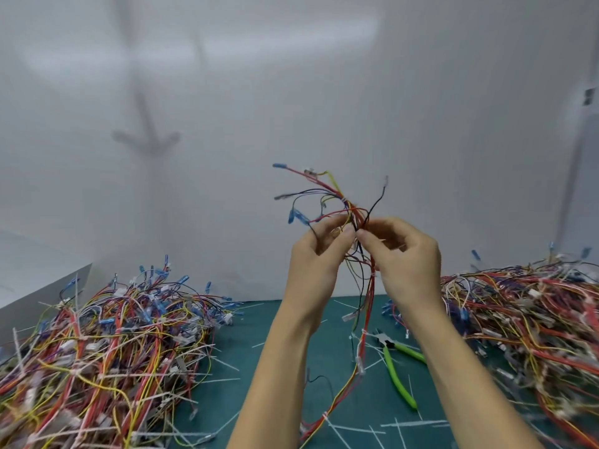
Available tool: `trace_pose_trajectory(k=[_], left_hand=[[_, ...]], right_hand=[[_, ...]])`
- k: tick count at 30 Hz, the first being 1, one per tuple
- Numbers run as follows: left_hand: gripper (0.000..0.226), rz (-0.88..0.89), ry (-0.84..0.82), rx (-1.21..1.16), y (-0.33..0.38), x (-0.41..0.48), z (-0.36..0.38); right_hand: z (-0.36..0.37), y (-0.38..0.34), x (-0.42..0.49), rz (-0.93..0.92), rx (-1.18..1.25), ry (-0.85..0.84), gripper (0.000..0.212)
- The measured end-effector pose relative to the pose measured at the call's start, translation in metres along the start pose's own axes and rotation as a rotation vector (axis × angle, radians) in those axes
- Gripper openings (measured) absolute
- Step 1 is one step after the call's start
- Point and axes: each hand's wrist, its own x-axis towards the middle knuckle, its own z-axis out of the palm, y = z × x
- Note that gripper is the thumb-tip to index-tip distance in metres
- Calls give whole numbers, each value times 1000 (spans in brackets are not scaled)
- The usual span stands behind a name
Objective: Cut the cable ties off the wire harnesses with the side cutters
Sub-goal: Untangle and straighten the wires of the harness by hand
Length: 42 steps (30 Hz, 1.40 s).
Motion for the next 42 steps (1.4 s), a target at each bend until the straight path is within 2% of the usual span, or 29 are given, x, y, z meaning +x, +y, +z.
trace_pose_trajectory(k=[6,10,14,18,20,22,24,30,32,34,38,40,42], left_hand=[[25,7,44,13,-2,-7,-13],[33,-42,-10,190,4,-10,-39],[46,-219,-167,501,6,-17,-64],[56,-446,-497,836,-1,-20,-61],[49,-458,-561,866,-8,-21,-51],[33,-433,-561,881,-15,-20,-42],[25,-437,-541,895,-19,-20,-38],[30,-538,-477,879,-22,-23,-38],[26,-502,-385,802,-23,-22,-33],[16,-483,-249,601,-23,-21,-27],[9,-313,77,276,-17,-14,-20],[8,-185,196,220,-11,-10,-23],[15,-69,227,239,-6,-8,-28]], right_hand=[[-2,-8,-5,-32,-14,16,8],[-5,-14,-4,71,129,74,16],[-7,-21,-2,132,244,107,16],[-5,-27,-1,199,353,111,10],[-2,-30,-3,218,381,93,6],[0,-33,-4,226,407,80,5],[1,-36,-5,228,417,74,5],[1,-45,-5,228,464,78,6],[1,-49,-6,217,494,67,5],[1,-53,-6,196,517,67,4],[-4,-58,-4,199,576,77,2],[-6,-59,-4,219,603,82,3],[-6,-62,-4,222,613,86,5]])
